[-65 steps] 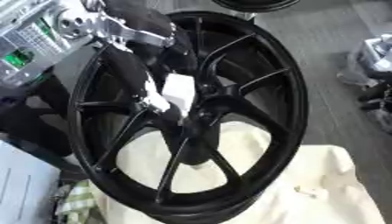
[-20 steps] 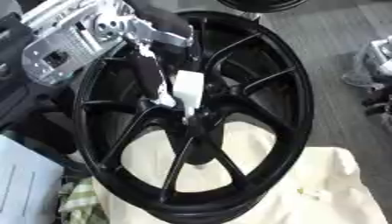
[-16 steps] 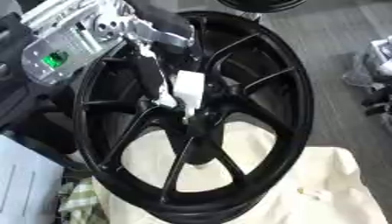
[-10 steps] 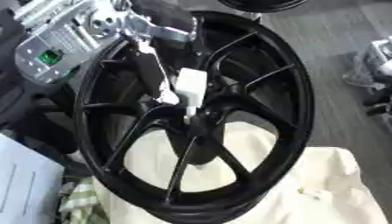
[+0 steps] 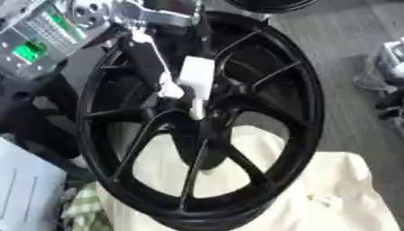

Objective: Pull the pin out of the wheel hub.

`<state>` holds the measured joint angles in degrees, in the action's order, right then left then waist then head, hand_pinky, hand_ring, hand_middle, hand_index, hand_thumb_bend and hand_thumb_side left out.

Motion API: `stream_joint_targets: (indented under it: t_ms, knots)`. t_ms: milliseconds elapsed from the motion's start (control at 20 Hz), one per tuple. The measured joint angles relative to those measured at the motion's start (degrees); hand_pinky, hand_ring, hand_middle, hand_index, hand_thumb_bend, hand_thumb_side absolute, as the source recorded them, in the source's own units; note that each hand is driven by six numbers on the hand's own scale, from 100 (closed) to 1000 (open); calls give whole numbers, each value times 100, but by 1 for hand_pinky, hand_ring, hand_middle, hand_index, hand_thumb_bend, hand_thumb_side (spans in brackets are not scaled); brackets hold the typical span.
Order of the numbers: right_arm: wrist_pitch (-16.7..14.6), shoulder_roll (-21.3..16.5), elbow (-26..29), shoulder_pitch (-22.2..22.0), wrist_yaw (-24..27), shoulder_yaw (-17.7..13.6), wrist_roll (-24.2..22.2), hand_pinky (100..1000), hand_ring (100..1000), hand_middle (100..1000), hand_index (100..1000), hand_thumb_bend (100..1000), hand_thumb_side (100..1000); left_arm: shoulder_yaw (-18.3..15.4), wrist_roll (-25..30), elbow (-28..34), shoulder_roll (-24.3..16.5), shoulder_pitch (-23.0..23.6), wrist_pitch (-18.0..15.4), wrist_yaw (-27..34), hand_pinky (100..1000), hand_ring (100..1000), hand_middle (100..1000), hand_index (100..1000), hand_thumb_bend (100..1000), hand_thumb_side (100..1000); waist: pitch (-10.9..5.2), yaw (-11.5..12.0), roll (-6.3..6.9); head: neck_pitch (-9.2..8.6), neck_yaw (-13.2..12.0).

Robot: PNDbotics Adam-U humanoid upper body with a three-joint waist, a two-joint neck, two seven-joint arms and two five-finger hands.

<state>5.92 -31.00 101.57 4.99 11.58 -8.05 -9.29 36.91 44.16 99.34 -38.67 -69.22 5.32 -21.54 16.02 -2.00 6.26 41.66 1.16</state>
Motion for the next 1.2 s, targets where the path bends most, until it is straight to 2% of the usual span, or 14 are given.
stream_joint_targets:
  t_ms: [100, 350, 650, 950, 1200]
  knots:
    - [-1, 0, 0, -1, -15, 0, 1, 602, 651, 531, 808, 100, 807, -254, -170, 241, -106, 66, 125, 251, 772, 582, 374, 300, 100, 247, 0, 8, 0, 0, 1]
    - [-5, 0, 0, -2, -23, -1, 7, 601, 651, 531, 809, 100, 804, -989, -651, 927, -350, 347, 485, 972, 770, 576, 356, 299, 100, 219, 0, 39, -1, -1, 5]
    - [-1, 0, 0, -6, -22, -38, 44, 601, 650, 531, 809, 100, 804, -2029, -1643, 1363, -959, 1136, 802, 1520, 770, 576, 350, 300, 100, 198, 2, 97, -1, -3, 51]
    - [-11, 0, 1, -48, -22, -77, 99, 601, 650, 531, 809, 100, 801, -2995, -2687, 1107, -1634, 2402, 953, 1586, 762, 565, 334, 293, 100, 178, 39, 142, -13, -6, 77]
    - [-15, 0, 1, -59, -20, -142, 154, 601, 649, 531, 809, 100, 799, -3735, -3375, 371, -1810, 3470, 1123, 1358, 760, 569, 341, 312, 100, 210, 47, 204, -48, -26, 131]
